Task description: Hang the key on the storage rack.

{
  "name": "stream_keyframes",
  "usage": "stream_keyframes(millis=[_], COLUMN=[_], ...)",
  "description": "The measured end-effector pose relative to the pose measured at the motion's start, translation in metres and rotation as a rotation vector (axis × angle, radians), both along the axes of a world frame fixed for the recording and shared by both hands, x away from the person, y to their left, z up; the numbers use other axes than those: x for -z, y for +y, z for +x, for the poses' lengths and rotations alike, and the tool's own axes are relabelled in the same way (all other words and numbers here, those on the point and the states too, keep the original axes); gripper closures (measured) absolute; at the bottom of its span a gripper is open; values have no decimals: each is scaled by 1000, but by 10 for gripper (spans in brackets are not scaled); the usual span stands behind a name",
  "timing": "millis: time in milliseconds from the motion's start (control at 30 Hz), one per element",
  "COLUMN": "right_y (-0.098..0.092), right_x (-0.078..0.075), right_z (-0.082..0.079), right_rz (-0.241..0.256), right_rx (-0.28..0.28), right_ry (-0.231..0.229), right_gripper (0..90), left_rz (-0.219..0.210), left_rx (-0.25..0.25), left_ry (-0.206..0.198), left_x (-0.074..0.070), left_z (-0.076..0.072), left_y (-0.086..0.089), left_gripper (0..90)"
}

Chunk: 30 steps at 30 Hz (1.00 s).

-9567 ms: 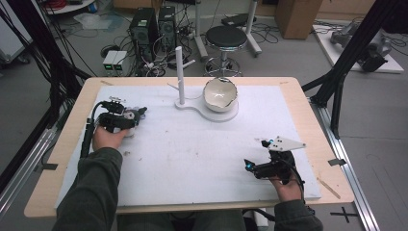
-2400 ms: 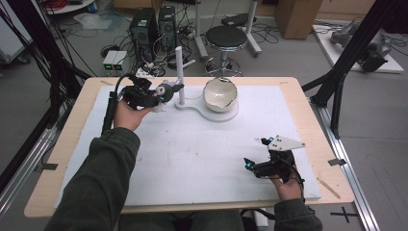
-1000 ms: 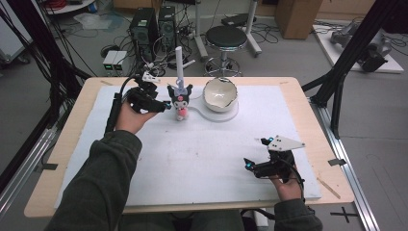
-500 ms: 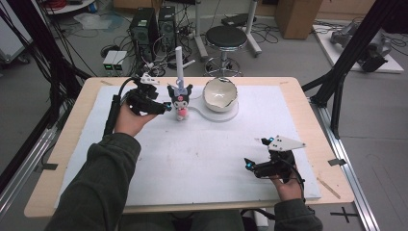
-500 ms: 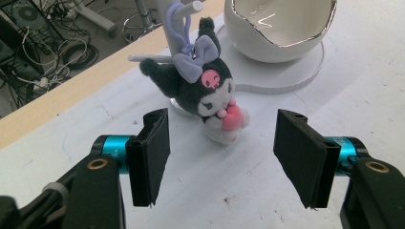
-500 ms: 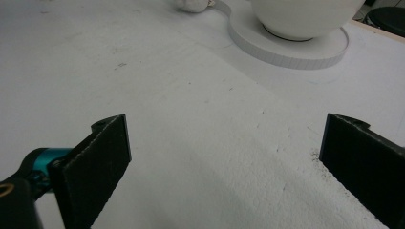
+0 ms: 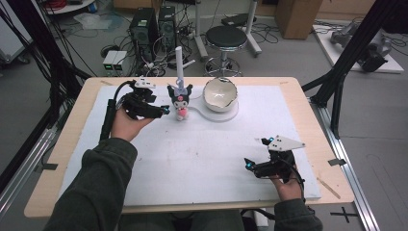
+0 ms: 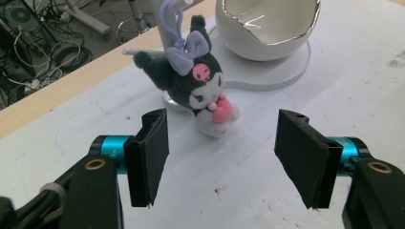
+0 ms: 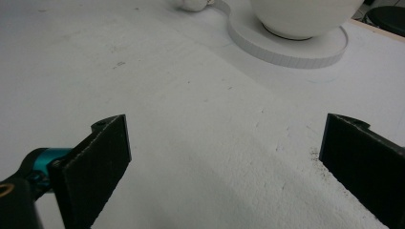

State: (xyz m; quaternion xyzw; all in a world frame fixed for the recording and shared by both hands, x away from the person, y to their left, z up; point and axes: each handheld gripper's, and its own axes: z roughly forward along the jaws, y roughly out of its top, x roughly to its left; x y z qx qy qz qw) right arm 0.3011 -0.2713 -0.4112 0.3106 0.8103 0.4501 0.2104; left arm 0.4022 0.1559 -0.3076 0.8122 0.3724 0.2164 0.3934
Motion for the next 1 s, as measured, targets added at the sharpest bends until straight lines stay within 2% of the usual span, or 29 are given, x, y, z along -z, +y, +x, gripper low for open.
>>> stream_keyframes(millis=[167,567,1000], right_y=[1,0,-1], right_x=[0,0,1], right_z=[0,-1,-1], right_rz=[-2,-4,-10], right_rx=[3,7,6], right_ry=[0,3,0], right_gripper=[24,24,24], left_rz=[-11,-49,-58], left_rx=[3,-5,6], left_ry=[-19,-21,-41], left_x=[-2,3,5], left_z=[-7,-21,-35], left_y=[2,14,20], left_gripper=[365,363,361])
